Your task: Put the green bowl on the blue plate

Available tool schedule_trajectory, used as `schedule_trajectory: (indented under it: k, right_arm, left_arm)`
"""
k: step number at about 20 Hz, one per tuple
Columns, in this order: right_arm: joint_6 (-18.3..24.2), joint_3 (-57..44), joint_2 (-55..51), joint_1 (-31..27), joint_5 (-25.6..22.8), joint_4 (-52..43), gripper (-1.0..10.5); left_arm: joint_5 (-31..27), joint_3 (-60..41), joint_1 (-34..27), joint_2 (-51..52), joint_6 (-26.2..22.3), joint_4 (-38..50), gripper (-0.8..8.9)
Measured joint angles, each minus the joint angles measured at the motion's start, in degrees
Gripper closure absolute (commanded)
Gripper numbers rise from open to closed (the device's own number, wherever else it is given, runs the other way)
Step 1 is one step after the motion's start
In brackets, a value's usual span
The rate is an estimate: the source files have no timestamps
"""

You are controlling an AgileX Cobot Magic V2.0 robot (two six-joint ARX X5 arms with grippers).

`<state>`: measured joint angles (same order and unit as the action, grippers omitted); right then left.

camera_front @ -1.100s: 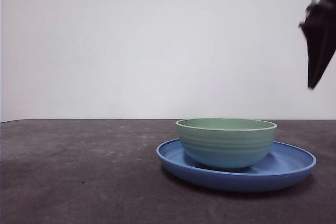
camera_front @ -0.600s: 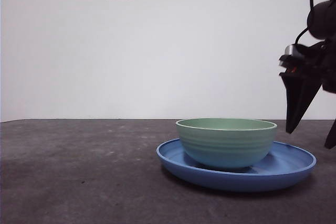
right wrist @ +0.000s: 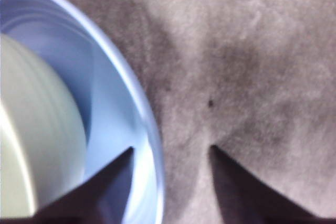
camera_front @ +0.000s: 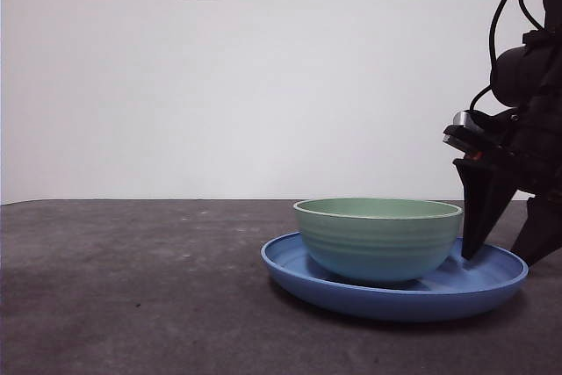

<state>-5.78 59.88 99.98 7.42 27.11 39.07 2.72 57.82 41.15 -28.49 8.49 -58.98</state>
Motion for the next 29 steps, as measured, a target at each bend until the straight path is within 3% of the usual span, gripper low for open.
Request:
schedule_trajectory:
  k: [3, 20, 29]
  right_arm:
    - [0.0, 0.0, 0.68, 0.04, 0.33, -0.42, 9.4]
    - [-0.26, -0.15, -5.07, 0.42, -0.98, 0.35, 9.4]
    - [-2.69, -0.2, -7.08, 1.07, 4.24, 0.37, 9.4]
  left_arm:
    - [0.02, 0.0, 0.0, 0.0, 0.0, -0.87, 1.65]
    - [0.0, 0.0, 0.0, 0.0, 0.0, -0.83, 1.65]
    - [0.0, 0.0, 0.0, 0.0, 0.0, -0.83, 1.65]
